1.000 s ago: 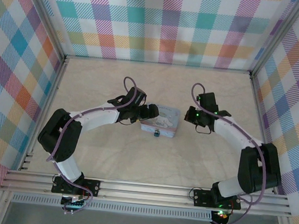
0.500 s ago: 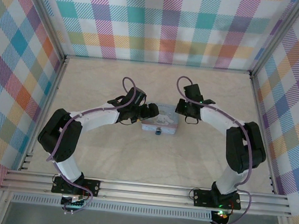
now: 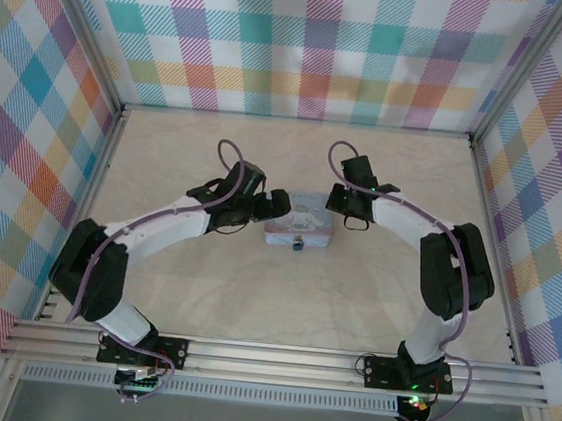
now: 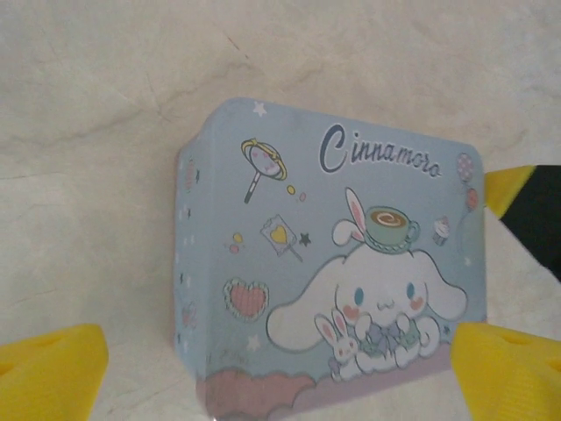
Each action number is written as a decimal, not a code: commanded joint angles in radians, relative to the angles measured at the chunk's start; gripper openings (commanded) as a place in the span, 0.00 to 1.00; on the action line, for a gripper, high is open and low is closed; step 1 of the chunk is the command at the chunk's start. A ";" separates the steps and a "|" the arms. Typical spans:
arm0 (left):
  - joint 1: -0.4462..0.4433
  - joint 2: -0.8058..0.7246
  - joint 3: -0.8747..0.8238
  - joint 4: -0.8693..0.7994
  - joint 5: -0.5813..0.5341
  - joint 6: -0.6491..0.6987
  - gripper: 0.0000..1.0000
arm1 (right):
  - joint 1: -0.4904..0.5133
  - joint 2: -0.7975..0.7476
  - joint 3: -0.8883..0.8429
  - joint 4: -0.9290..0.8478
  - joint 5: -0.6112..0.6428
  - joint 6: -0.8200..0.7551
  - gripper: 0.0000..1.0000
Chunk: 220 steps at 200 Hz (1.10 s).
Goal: Unlock the padlock with the key
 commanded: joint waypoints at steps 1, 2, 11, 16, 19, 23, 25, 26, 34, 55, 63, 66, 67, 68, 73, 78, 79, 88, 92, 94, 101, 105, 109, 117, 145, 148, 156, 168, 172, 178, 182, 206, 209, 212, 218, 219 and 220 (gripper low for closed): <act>-0.007 -0.094 -0.061 -0.052 0.000 0.047 0.99 | 0.008 -0.067 -0.024 -0.044 0.010 -0.019 0.00; -0.009 -0.097 -0.064 -0.052 0.002 0.048 0.99 | 0.008 -0.067 -0.023 -0.046 0.014 -0.021 0.00; -0.020 -0.125 -0.088 -0.046 0.021 0.053 0.98 | 0.006 -0.078 -0.011 -0.062 0.042 -0.048 0.00; -0.031 -0.141 -0.103 -0.038 0.033 0.054 0.98 | 0.005 -0.082 0.000 -0.072 0.060 -0.063 0.00; -0.036 -0.149 -0.113 -0.031 0.041 0.054 0.98 | 0.003 -0.083 0.005 -0.076 0.071 -0.070 0.00; -0.045 -0.159 -0.127 -0.019 0.054 0.054 0.97 | 0.001 -0.084 0.015 -0.082 0.079 -0.081 0.00; -0.050 -0.164 -0.134 -0.012 0.061 0.054 0.98 | 0.000 -0.084 0.021 -0.084 0.080 -0.087 0.00; -0.053 -0.167 -0.137 -0.010 0.063 0.054 0.98 | -0.001 -0.084 0.023 -0.083 0.081 -0.090 0.00; -0.075 -0.183 -0.167 0.034 0.077 0.047 0.97 | -0.008 -0.079 0.046 -0.093 0.084 -0.108 0.00; -0.133 -0.203 -0.253 0.143 0.095 0.012 1.00 | -0.024 -0.038 0.128 -0.113 0.063 -0.155 0.00; -0.155 -0.198 -0.286 0.208 0.095 -0.001 1.00 | -0.026 -0.012 0.165 -0.123 0.049 -0.174 0.00; -0.163 -0.196 -0.296 0.230 0.091 -0.005 1.00 | -0.026 -0.001 0.179 -0.124 0.040 -0.183 0.00; -0.164 -0.194 -0.300 0.236 0.089 -0.006 1.00 | -0.026 0.002 0.184 -0.124 0.038 -0.186 0.00; -0.168 -0.193 -0.303 0.243 0.087 -0.008 1.00 | -0.026 0.006 0.188 -0.125 0.036 -0.189 0.00; -0.182 -0.187 -0.318 0.276 0.075 -0.013 1.00 | -0.026 0.022 0.209 -0.127 0.030 -0.200 0.00; -0.195 -0.178 -0.330 0.309 0.066 -0.014 1.00 | -0.026 0.041 0.230 -0.129 0.024 -0.207 0.00; -0.197 -0.177 -0.332 0.316 0.065 -0.015 1.00 | -0.027 0.045 0.234 -0.129 0.023 -0.211 0.00; -0.216 -0.157 -0.346 0.371 0.054 -0.012 1.00 | -0.030 0.083 0.274 -0.138 0.008 -0.230 0.00; -0.222 -0.146 -0.349 0.392 0.051 -0.009 1.00 | -0.032 0.100 0.293 -0.143 0.004 -0.238 0.00; -0.225 -0.141 -0.350 0.401 0.049 -0.009 1.00 | -0.032 0.108 0.301 -0.144 0.003 -0.243 0.00; -0.233 -0.119 -0.349 0.428 0.042 -0.002 1.00 | -0.035 0.140 0.331 -0.150 -0.004 -0.256 0.00; -0.234 -0.107 -0.348 0.444 0.038 0.002 1.00 | -0.038 0.158 0.349 -0.153 -0.008 -0.263 0.00; -0.237 -0.093 -0.347 0.461 0.036 0.008 1.00 | -0.040 0.176 0.365 -0.158 -0.013 -0.268 0.00; -0.239 -0.066 -0.345 0.499 0.033 0.016 1.00 | -0.043 0.209 0.401 -0.170 -0.028 -0.277 0.00; -0.239 0.033 -0.316 0.585 0.020 0.039 1.00 | -0.045 0.292 0.482 -0.191 -0.057 -0.307 0.00; -0.240 0.043 -0.314 0.595 0.018 0.039 1.00 | -0.045 0.299 0.489 -0.194 -0.058 -0.310 0.00; -0.239 0.068 -0.308 0.616 0.014 0.040 1.00 | -0.045 0.317 0.507 -0.203 -0.062 -0.315 0.00; -0.241 0.103 -0.303 0.647 0.009 0.045 1.00 | -0.045 0.338 0.521 -0.212 -0.068 -0.322 0.00; -0.240 0.114 -0.301 0.654 0.009 0.047 1.00 | -0.045 0.345 0.524 -0.214 -0.070 -0.324 0.00; -0.240 0.130 -0.297 0.664 0.006 0.051 1.00 | -0.045 0.352 0.526 -0.213 -0.075 -0.326 0.00; -0.241 0.140 -0.298 0.679 0.005 0.055 1.00 | -0.044 0.355 0.524 -0.212 -0.076 -0.327 0.00; -0.246 0.196 -0.340 0.844 -0.017 0.068 1.00 | -0.043 0.360 0.506 -0.206 -0.099 -0.324 0.00; -0.248 0.201 -0.348 0.870 -0.021 0.071 1.00 | -0.043 0.360 0.501 -0.206 -0.099 -0.324 0.00; -0.248 0.207 -0.356 0.894 -0.027 0.074 1.00 | -0.043 0.358 0.498 -0.205 -0.100 -0.324 0.00; -0.250 0.220 -0.371 0.944 -0.044 0.080 1.00 | -0.043 0.353 0.488 -0.200 -0.102 -0.323 0.00; -0.249 0.221 -0.374 0.952 -0.047 0.081 1.00 | -0.044 0.352 0.486 -0.198 -0.102 -0.323 0.00; -0.249 0.222 -0.377 0.959 -0.050 0.082 1.00 | -0.043 0.351 0.483 -0.198 -0.103 -0.322 0.00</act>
